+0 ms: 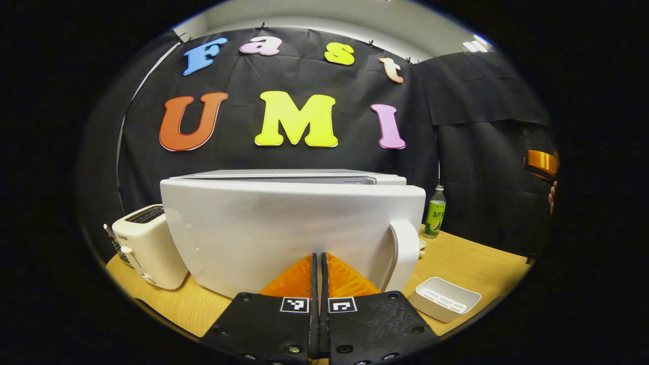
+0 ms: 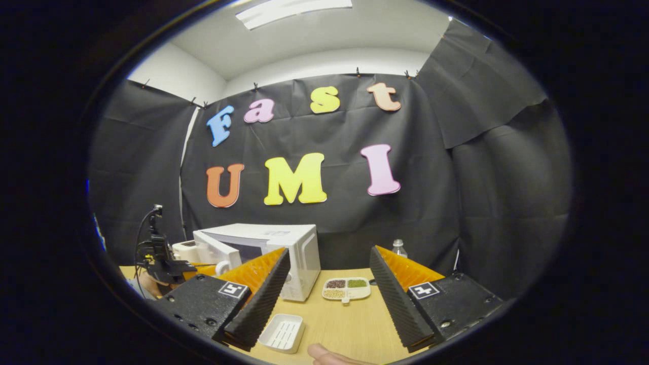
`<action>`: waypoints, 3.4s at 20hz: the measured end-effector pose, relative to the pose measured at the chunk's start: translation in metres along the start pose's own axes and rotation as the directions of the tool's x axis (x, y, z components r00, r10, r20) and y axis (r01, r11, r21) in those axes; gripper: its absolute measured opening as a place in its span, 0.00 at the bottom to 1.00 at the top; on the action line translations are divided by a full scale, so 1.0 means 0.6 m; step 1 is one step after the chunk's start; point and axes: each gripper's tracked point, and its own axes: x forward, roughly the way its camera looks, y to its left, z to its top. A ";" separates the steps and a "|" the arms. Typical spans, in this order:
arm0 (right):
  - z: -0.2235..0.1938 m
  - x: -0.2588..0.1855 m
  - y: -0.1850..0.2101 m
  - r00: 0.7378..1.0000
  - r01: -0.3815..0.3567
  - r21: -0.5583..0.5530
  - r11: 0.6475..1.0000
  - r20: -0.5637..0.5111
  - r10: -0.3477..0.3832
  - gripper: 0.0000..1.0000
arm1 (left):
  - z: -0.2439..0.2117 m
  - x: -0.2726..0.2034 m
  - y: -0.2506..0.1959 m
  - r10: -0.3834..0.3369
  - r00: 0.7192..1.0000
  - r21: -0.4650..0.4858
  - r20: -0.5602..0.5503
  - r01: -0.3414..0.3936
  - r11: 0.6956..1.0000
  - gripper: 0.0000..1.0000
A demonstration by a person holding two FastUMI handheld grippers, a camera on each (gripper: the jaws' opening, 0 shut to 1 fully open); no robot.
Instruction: Open the microwave oven with the left hand, put the food in, and close the microwave oven.
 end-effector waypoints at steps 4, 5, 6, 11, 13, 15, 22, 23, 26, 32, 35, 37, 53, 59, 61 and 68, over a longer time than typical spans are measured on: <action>-0.027 0.019 -0.022 1.000 0.004 0.013 1.000 -0.022 -0.004 0.95 | -0.007 0.044 -0.004 0.011 1.000 0.010 -0.017 -0.011 1.000 0.00; -0.032 0.023 -0.027 1.000 0.006 0.013 1.000 -0.023 -0.006 0.95 | -0.008 0.054 -0.005 0.015 1.000 0.011 -0.018 -0.015 1.000 0.00; -0.036 0.025 -0.032 1.000 0.007 0.012 1.000 -0.023 -0.007 0.95 | -0.008 0.064 -0.006 0.018 1.000 0.012 -0.019 -0.018 1.000 0.00; -0.040 0.034 -0.034 1.000 -0.027 0.013 1.000 -0.001 0.027 0.95 | -0.006 0.123 0.005 0.074 0.997 0.063 -0.004 -0.074 0.995 0.00; -0.041 0.034 -0.033 0.999 -0.034 0.012 0.999 0.002 0.034 0.95 | -0.009 0.137 0.009 0.117 0.993 0.114 -0.004 -0.116 0.987 0.00; -0.046 0.033 -0.031 0.999 -0.036 0.006 0.999 -0.013 0.036 1.00 | -0.002 0.138 0.007 0.132 0.991 0.157 0.010 -0.132 0.979 0.00; -0.037 0.000 -0.014 0.999 -0.011 0.013 1.000 -0.051 0.012 0.95 | -0.002 0.138 0.001 0.099 0.995 0.019 0.003 -0.099 0.995 0.00; -0.038 -0.008 -0.012 0.998 -0.004 0.012 1.000 -0.056 0.005 0.95 | -0.006 0.138 0.001 0.094 0.996 0.003 -0.005 -0.094 0.996 0.00; -0.035 -0.030 -0.006 0.997 0.018 0.004 1.000 -0.071 -0.018 0.95 | -0.038 0.123 0.021 0.138 0.988 -0.028 -0.068 -0.140 0.990 0.00; -0.041 -0.073 0.016 0.994 0.032 -0.015 0.999 -0.103 -0.033 0.95 | -0.048 0.028 0.028 0.178 0.981 -0.071 -0.076 -0.183 0.980 0.03; -0.048 -0.092 0.030 0.993 0.026 -0.018 0.999 -0.118 -0.028 0.95 | -0.048 -0.027 0.025 0.196 0.978 -0.082 -0.078 -0.202 0.976 0.24; -0.048 -0.106 0.039 0.993 0.022 -0.017 1.000 -0.119 -0.024 1.00 | -0.042 -0.070 0.023 0.218 0.973 -0.085 -0.078 -0.224 0.971 0.59; 0.124 -0.229 0.118 0.997 0.083 -0.056 0.995 0.000 -0.083 0.95 | 0.184 -0.408 -0.027 0.366 0.930 -0.012 0.017 -0.366 0.930 0.84; 0.166 -0.265 0.138 0.993 0.118 -0.057 0.991 0.005 -0.118 0.95 | 0.255 -0.503 -0.081 0.325 0.943 0.047 0.074 -0.328 0.943 0.96; 0.175 -0.276 0.153 0.994 0.105 -0.049 0.993 0.008 -0.105 1.00 | 0.275 -0.530 -0.087 0.331 0.938 0.038 0.105 -0.336 0.941 0.96; 0.197 -0.304 0.179 0.995 0.091 -0.060 0.994 0.035 -0.089 0.95 | 0.286 -0.598 -0.114 0.327 0.925 0.015 0.192 -0.336 0.942 0.96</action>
